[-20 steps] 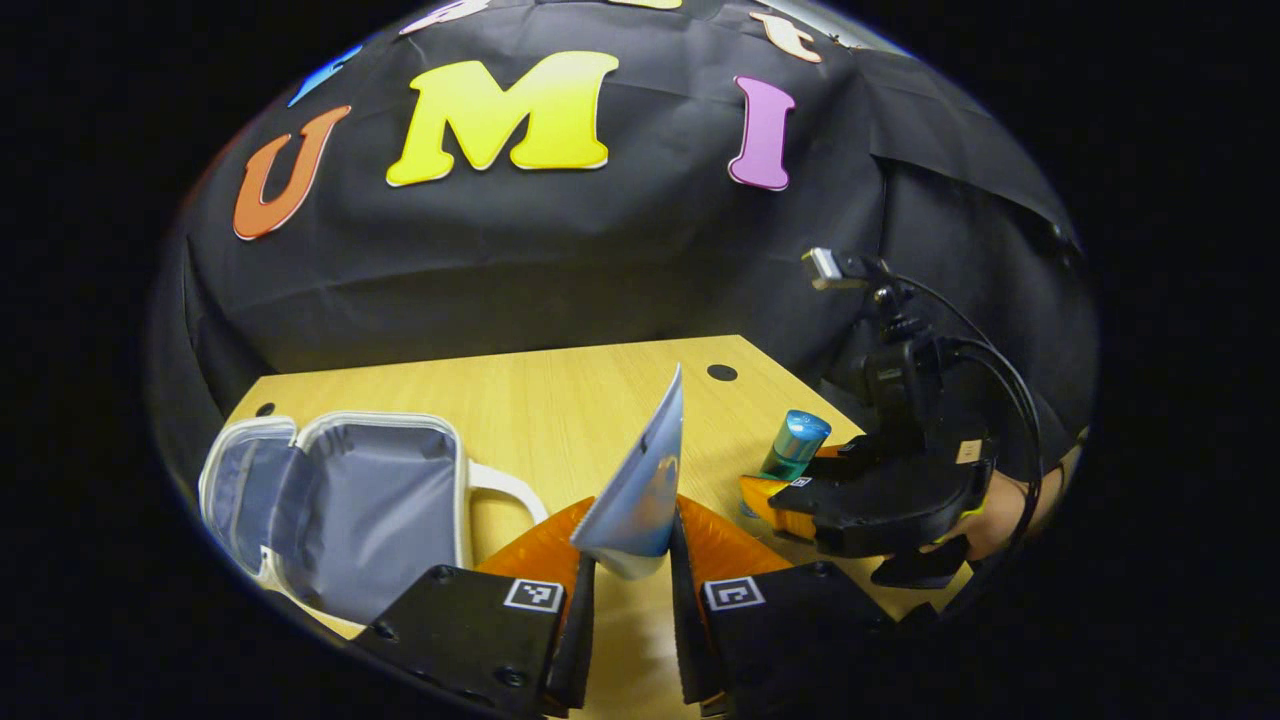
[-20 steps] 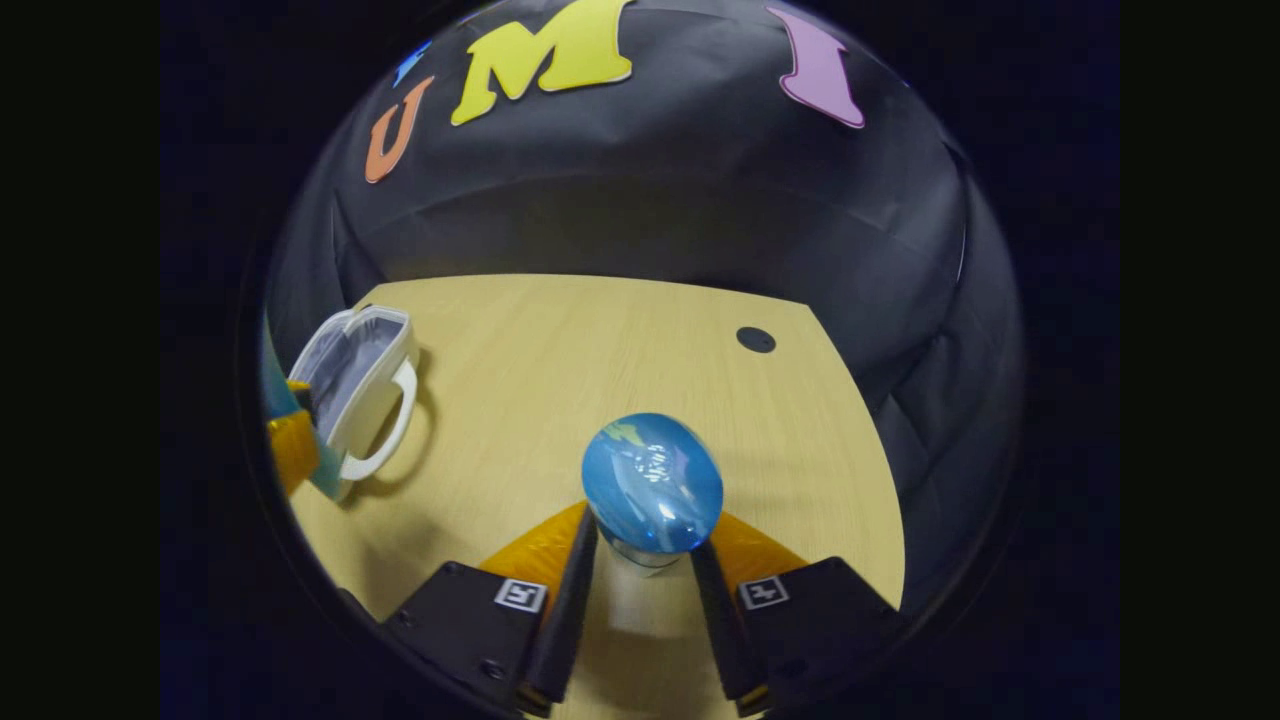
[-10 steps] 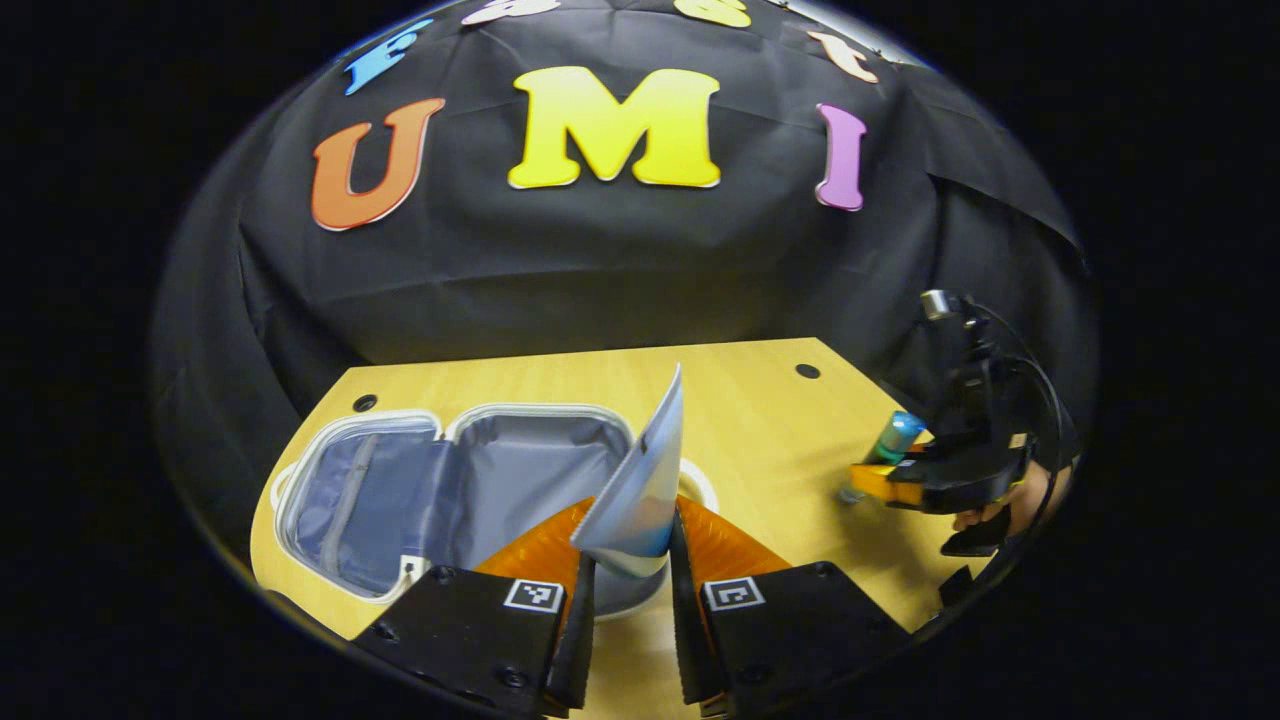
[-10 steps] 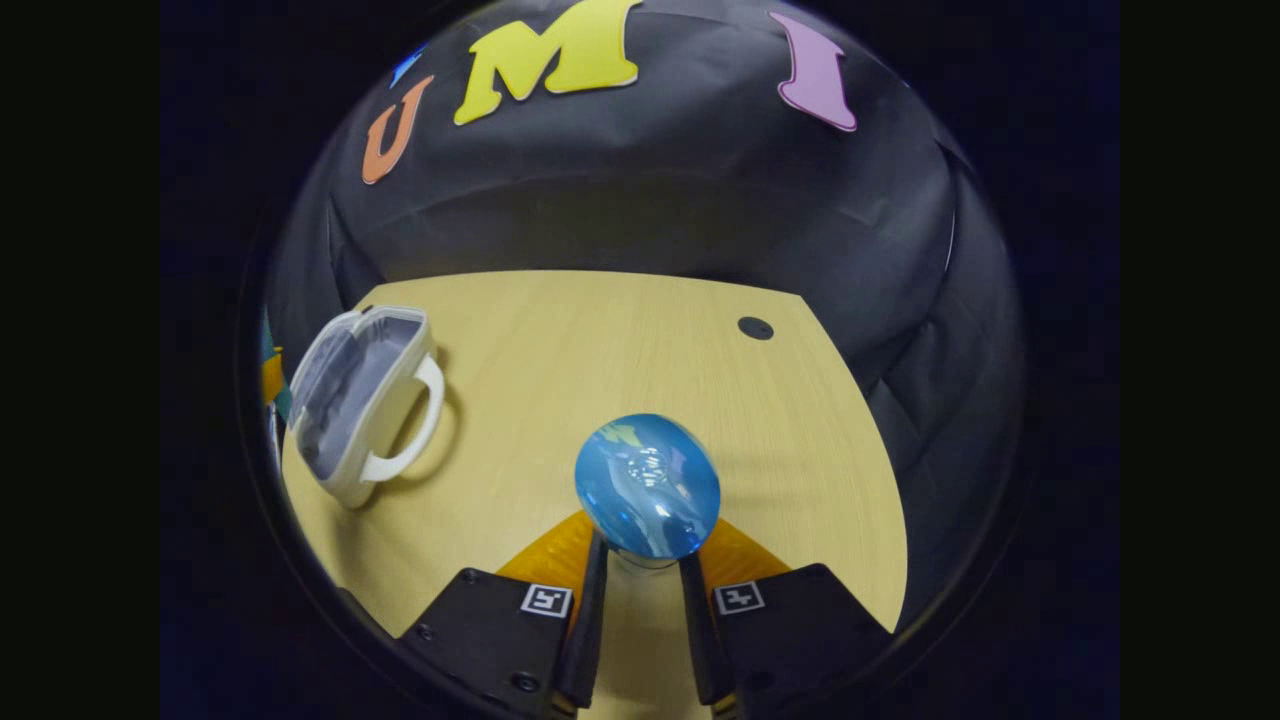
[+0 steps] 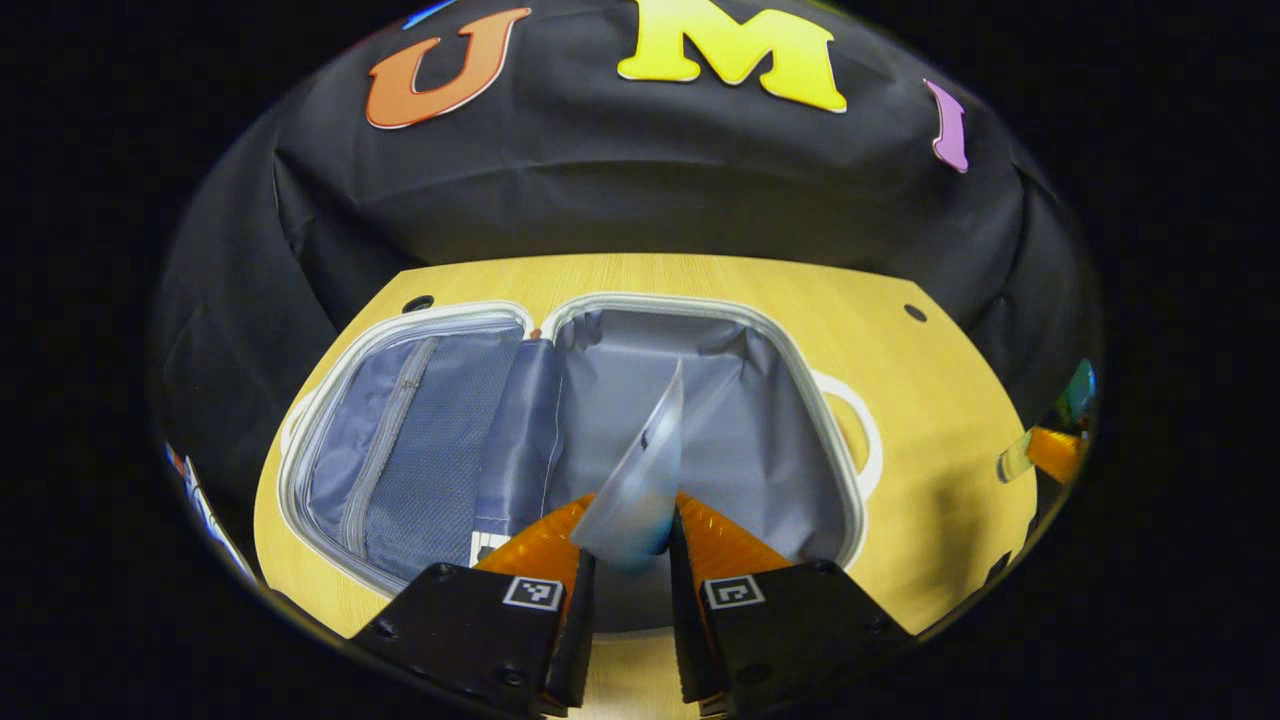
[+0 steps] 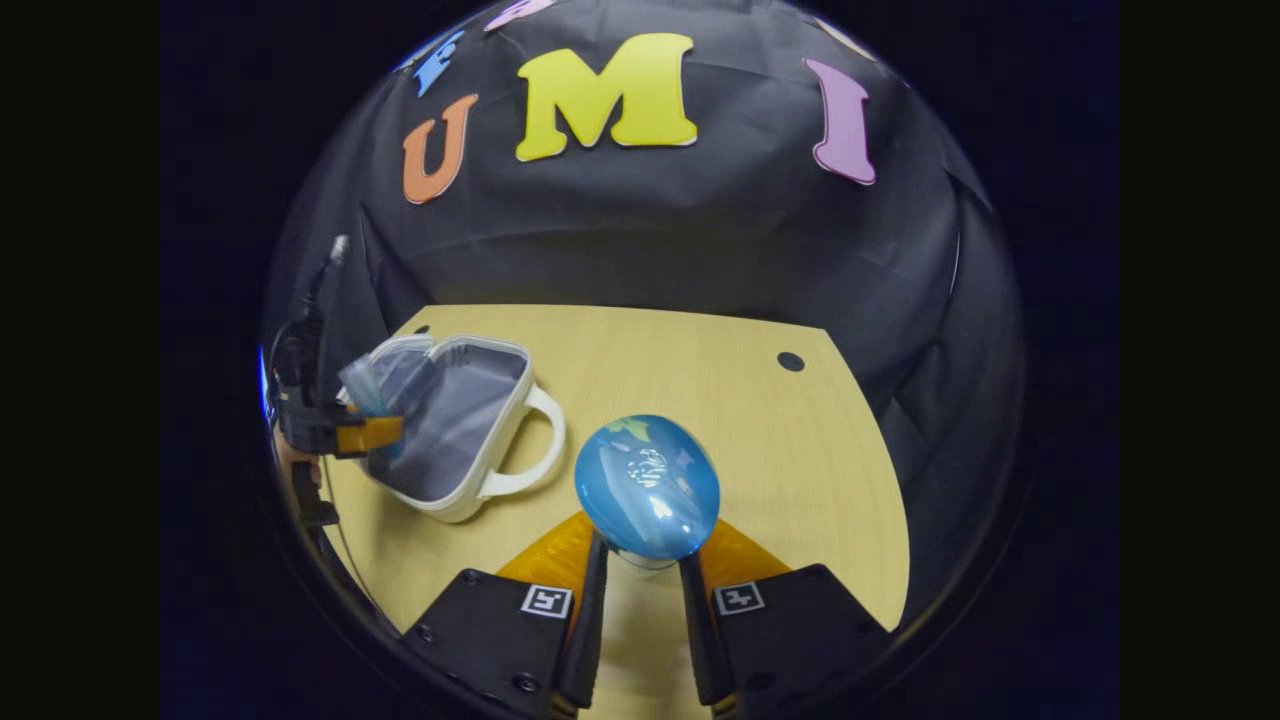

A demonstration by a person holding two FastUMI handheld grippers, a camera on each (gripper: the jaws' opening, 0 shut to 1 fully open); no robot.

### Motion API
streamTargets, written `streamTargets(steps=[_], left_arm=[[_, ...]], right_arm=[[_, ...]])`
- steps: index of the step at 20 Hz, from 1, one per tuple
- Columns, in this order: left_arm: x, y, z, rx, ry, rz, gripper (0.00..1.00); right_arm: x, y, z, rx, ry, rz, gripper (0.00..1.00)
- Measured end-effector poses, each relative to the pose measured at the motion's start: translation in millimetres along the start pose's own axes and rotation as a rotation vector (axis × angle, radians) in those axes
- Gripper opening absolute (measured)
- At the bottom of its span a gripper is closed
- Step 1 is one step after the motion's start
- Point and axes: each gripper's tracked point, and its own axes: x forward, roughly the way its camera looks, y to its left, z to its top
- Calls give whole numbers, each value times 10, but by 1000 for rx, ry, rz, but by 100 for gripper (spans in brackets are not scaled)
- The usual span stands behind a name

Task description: First open the suitcase, pack the skin care products into it, and then close the suitcase.

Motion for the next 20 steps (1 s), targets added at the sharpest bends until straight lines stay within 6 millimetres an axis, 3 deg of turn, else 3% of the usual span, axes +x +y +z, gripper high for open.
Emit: streamTargets(steps=[6,20], left_arm=[[251,-55,-364,-39,137,-8,37],[540,-45,-179,107,294,55,37]], right_arm=[[-156,31,-65,-10,7,-16,35],[-52,-129,-270,-3,55,-43,35]])
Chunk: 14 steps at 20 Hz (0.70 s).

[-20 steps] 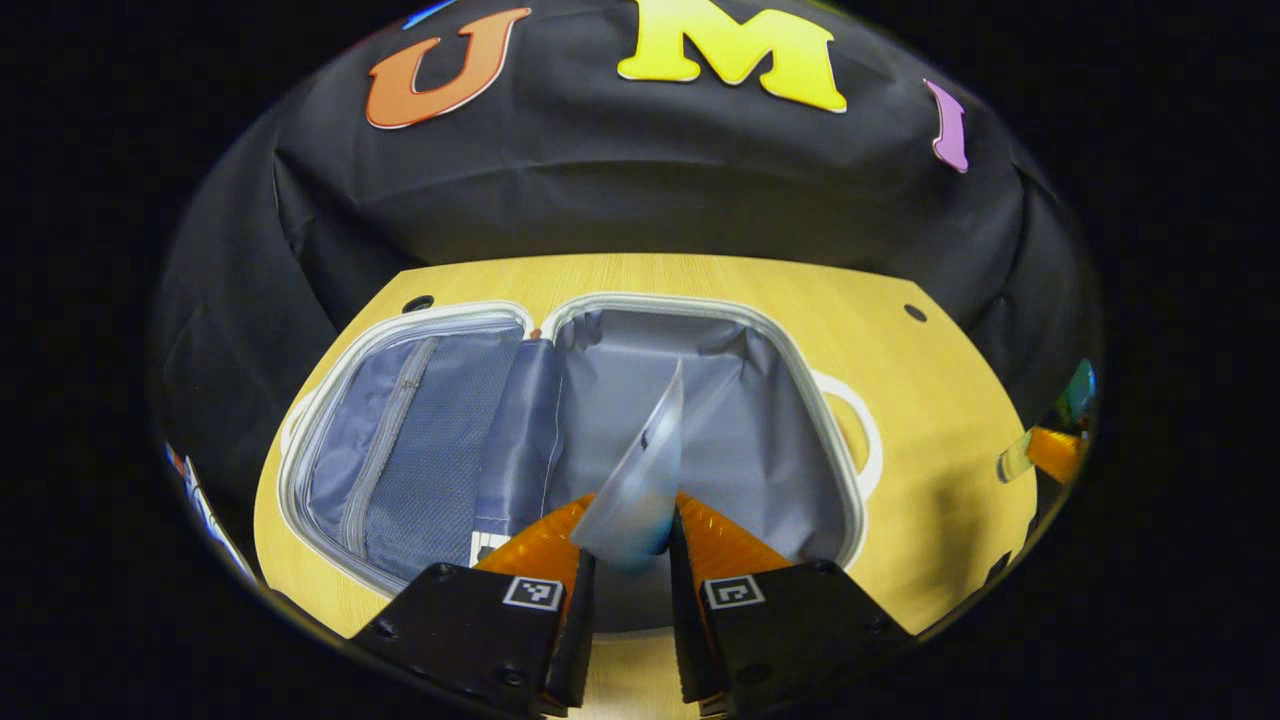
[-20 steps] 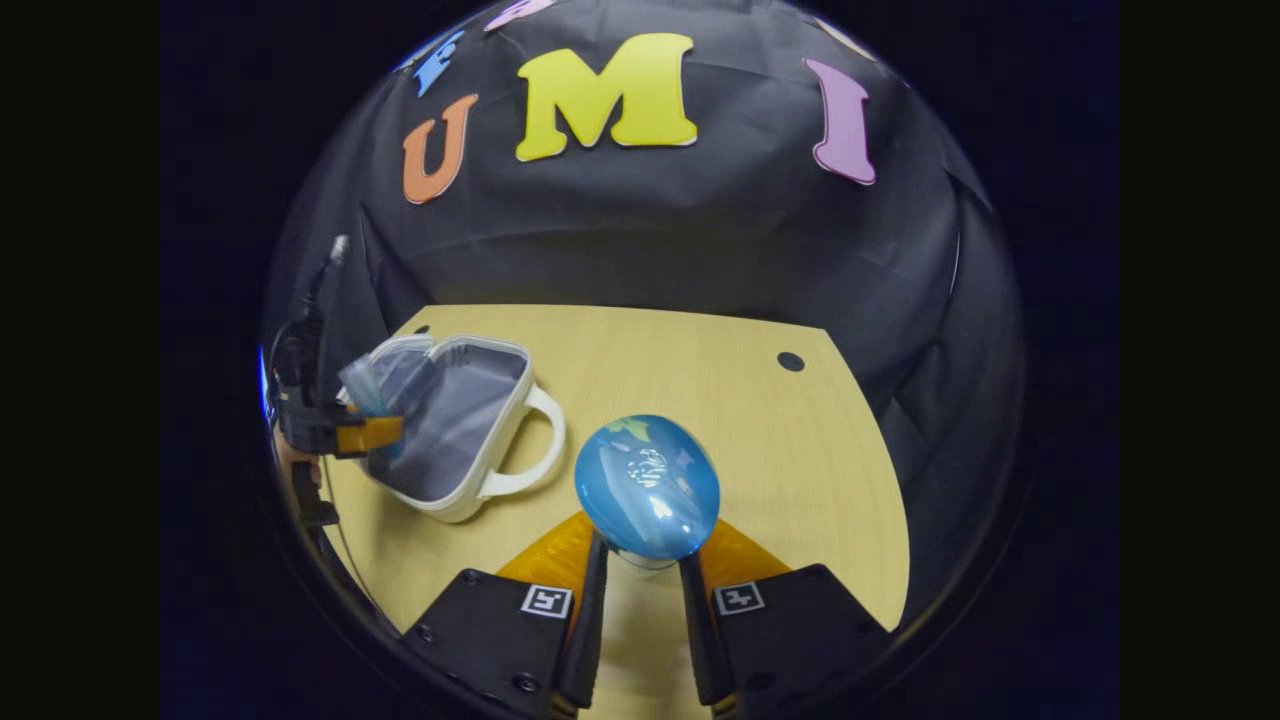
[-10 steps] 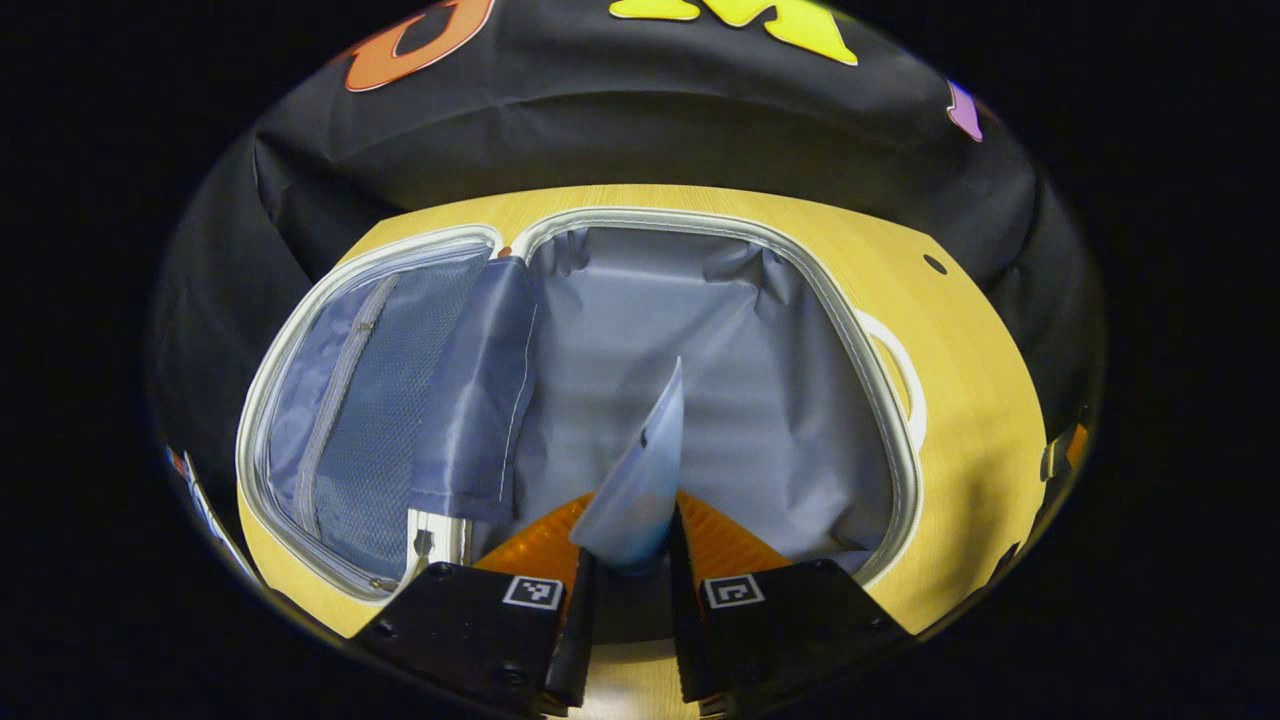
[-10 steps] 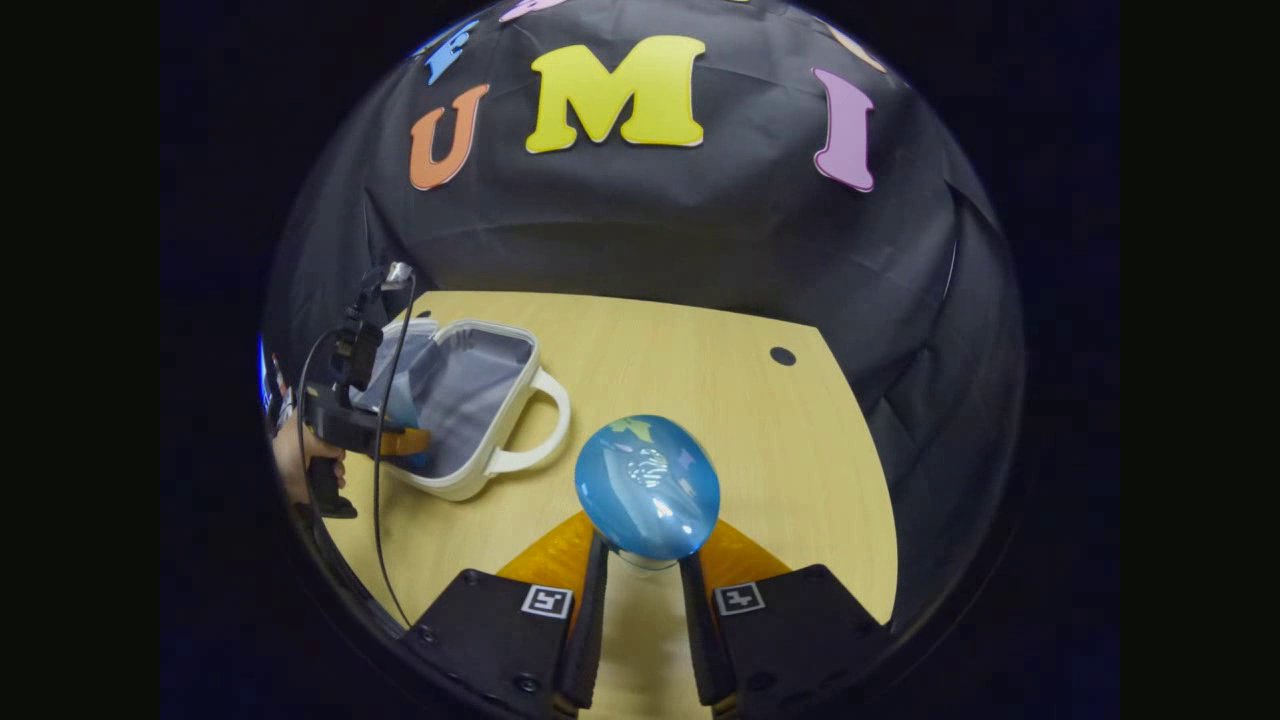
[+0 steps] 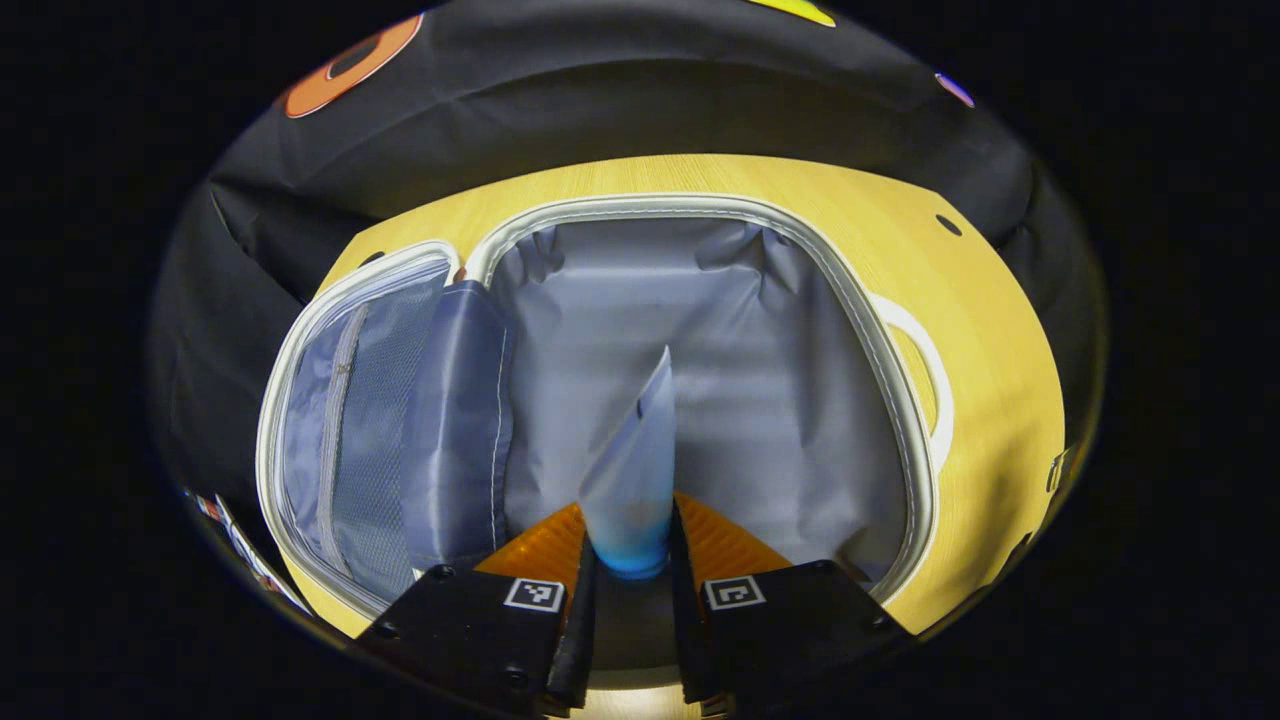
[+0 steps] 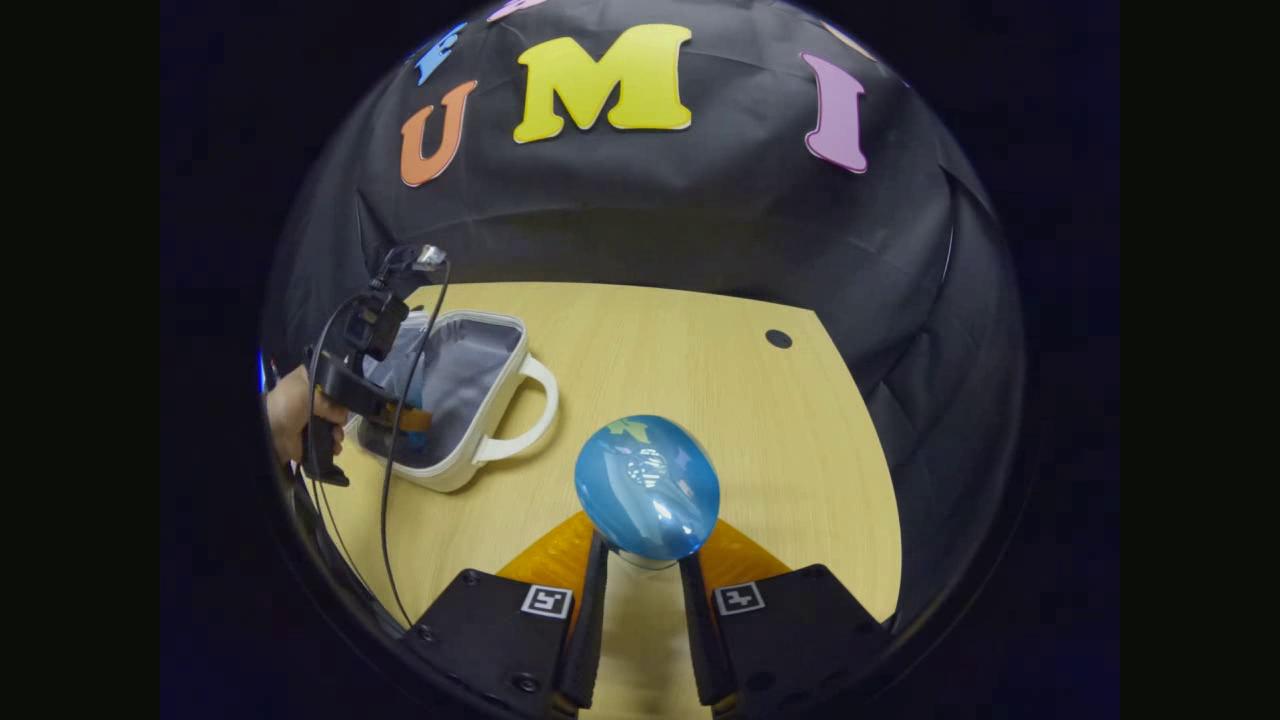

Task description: First open the suitcase, pack the skin care products into it, and then close the suitcase.

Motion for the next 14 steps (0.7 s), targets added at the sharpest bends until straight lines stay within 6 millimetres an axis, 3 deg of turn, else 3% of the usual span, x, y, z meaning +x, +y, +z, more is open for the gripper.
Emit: streamTargets(steps=[2,3,4,9,11,13,14], left_arm=[[40,-5,36,8,18,13,37],[54,0,50,8,22,17,41],[62,-3,55,10,24,22,37],[164,13,-34,-42,44,6,41],[133,17,-29,-62,35,-3,38],[79,-32,-32,-100,13,-31,41],[8,-105,-4,-121,-21,-72,55]], right_arm=[[-2,-11,-5,4,0,1,35],[-5,-18,-3,6,-1,2,35],[-6,-16,8,4,-4,5,35],[-35,37,42,-15,-12,17,35],[-28,87,82,-28,-14,23,34],[-14,186,160,-41,-17,39,34],[-3,253,220,-46,-22,48,35]])
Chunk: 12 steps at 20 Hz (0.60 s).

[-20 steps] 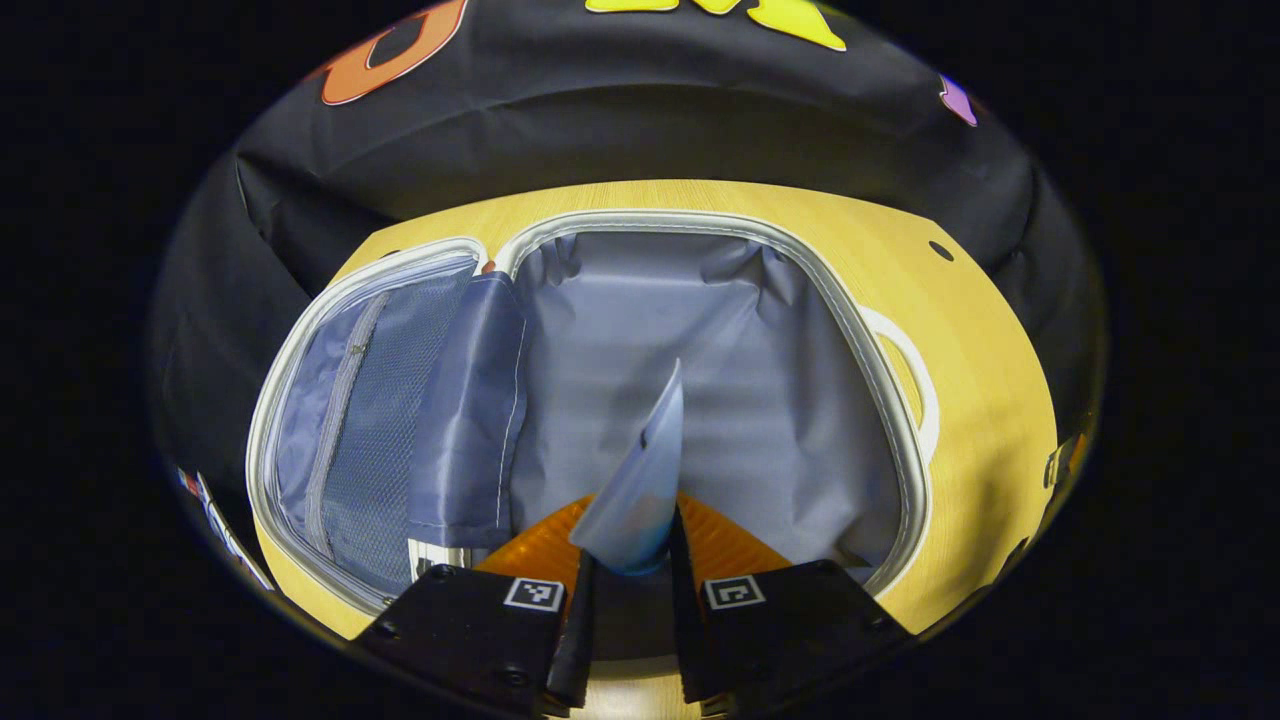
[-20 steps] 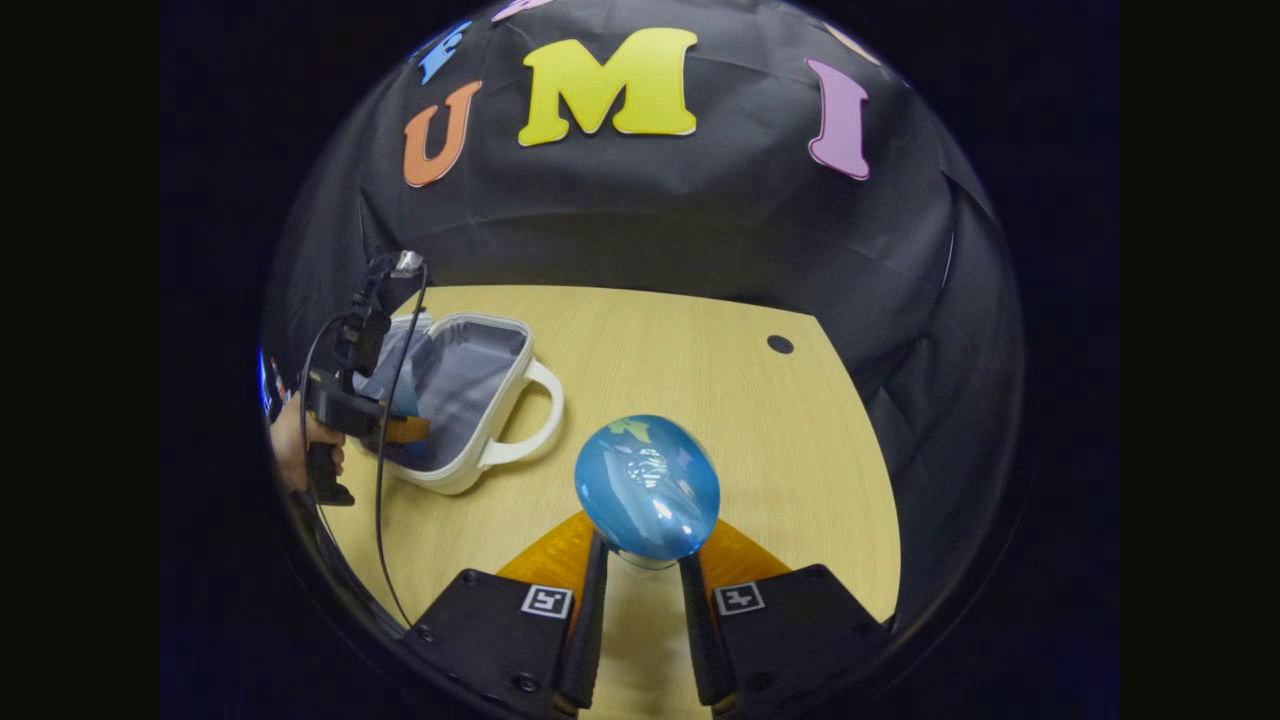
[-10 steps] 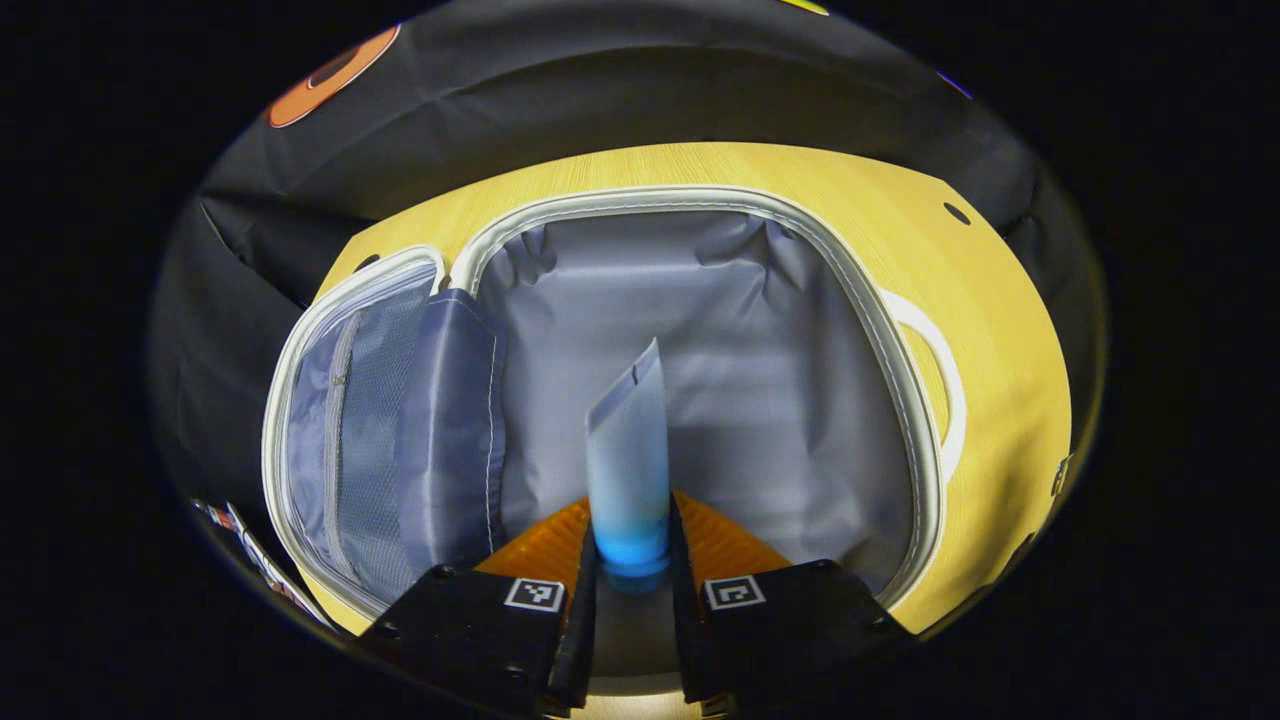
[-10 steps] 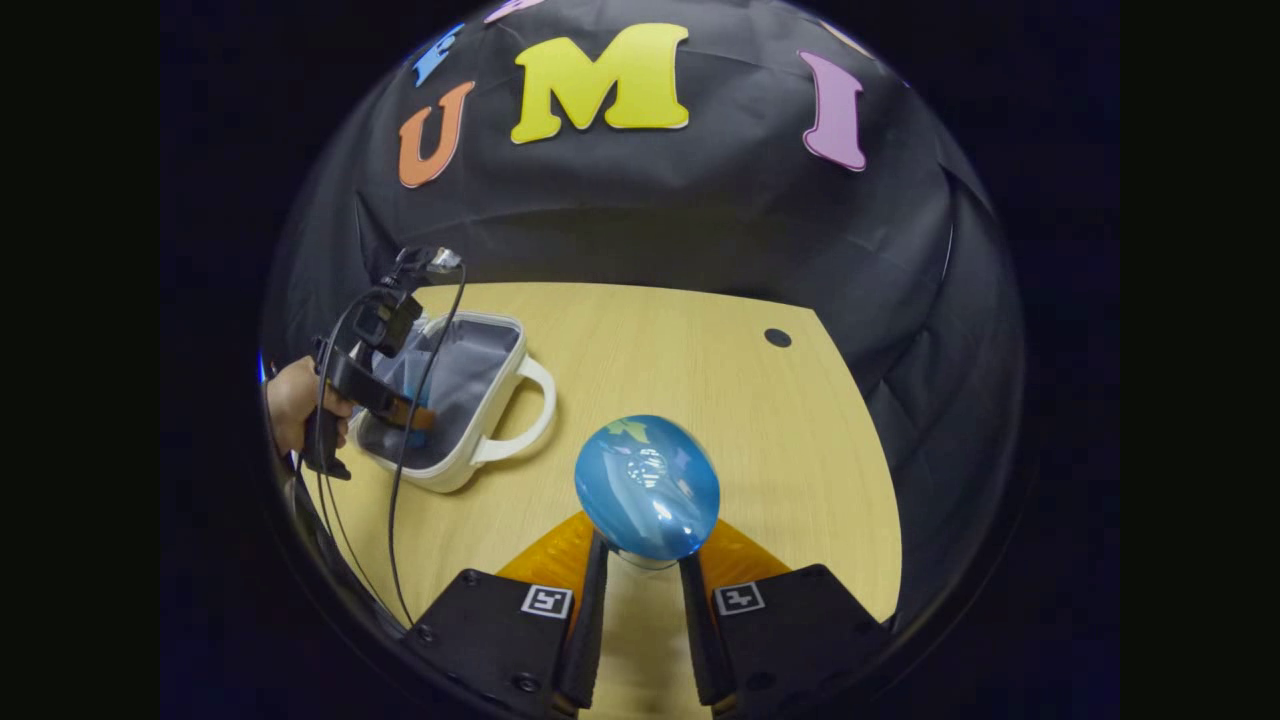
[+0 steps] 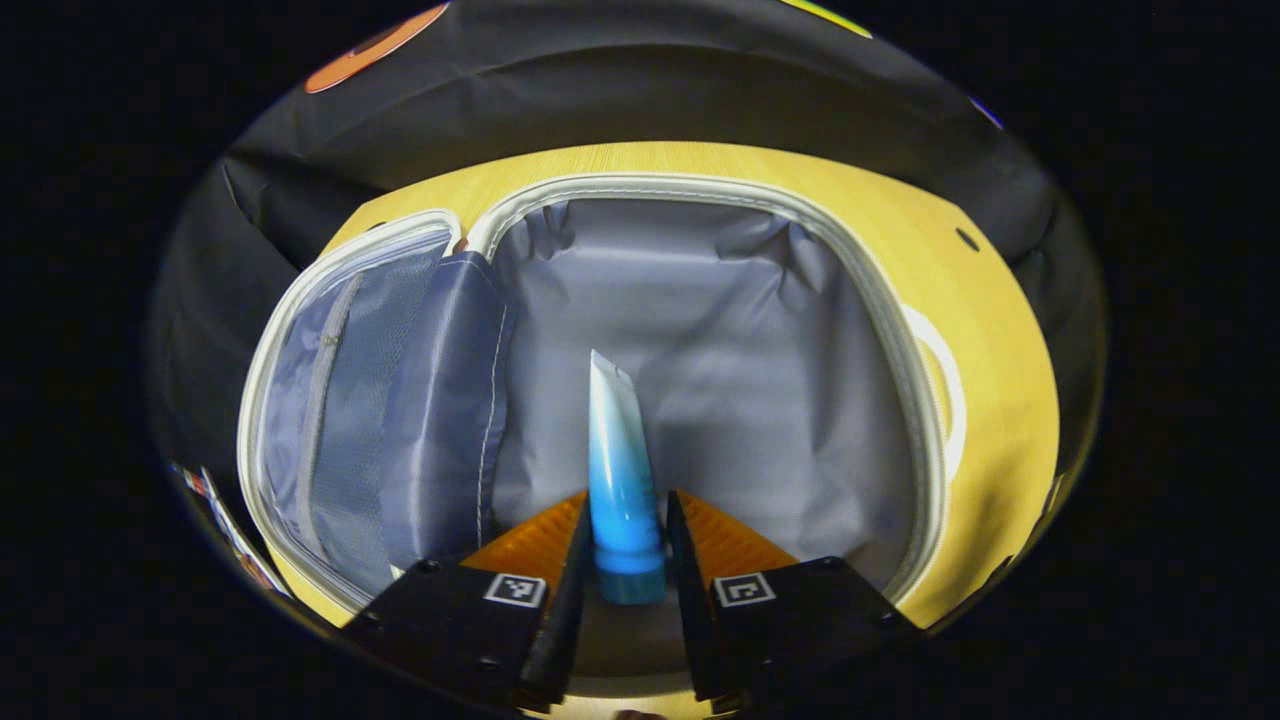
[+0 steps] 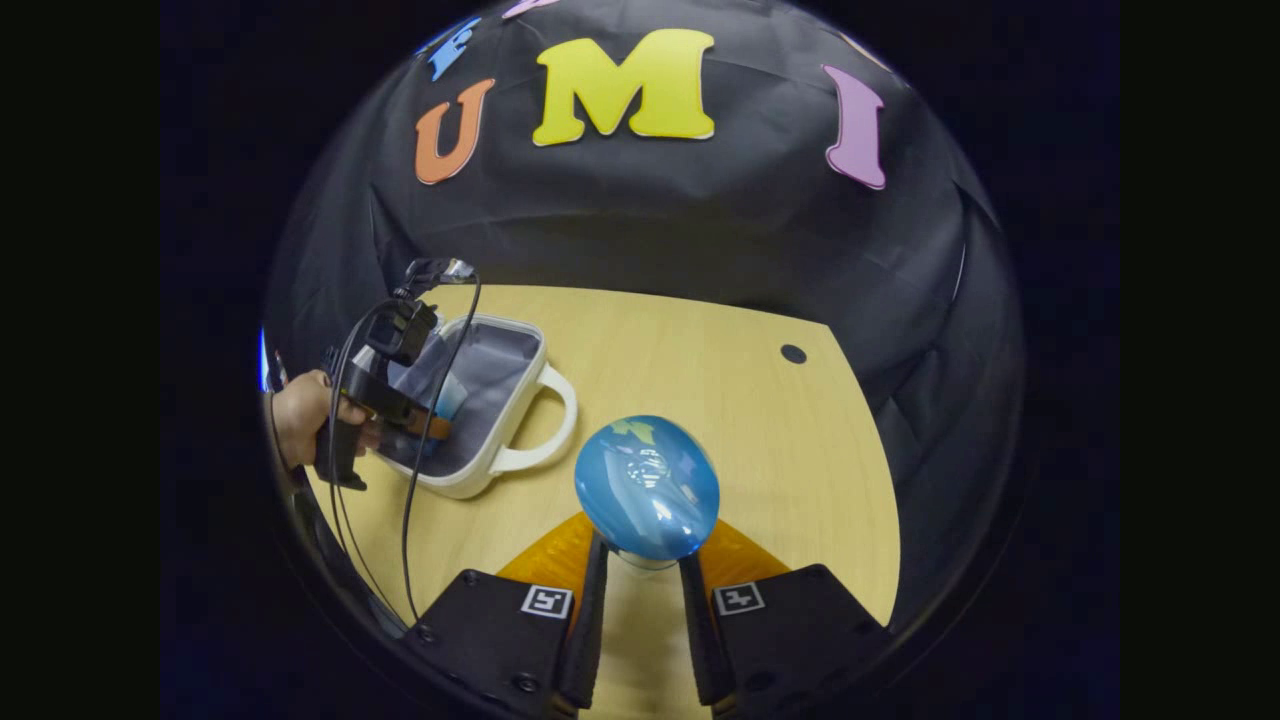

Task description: First open the suitcase, pack the skin care products into it, and then close the suitcase.

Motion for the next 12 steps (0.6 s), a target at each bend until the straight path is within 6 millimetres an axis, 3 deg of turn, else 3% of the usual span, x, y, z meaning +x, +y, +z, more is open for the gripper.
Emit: streamTargets(steps=[1,3,4,8,12], left_arm=[[-89,-60,51,-9,-40,-38,53],[-374,-77,180,-21,-149,-75,73],[-543,-47,263,-17,-213,-76,90],[-1264,208,543,32,-458,-19,93],[-1838,532,730,62,-660,51,95]], right_arm=[[22,82,72,-8,-6,11,35],[82,277,246,-29,-22,35,35],[118,391,351,-40,-33,48,35],[306,995,650,-81,-60,109,35],[588,1664,566,-75,9,169,35]])
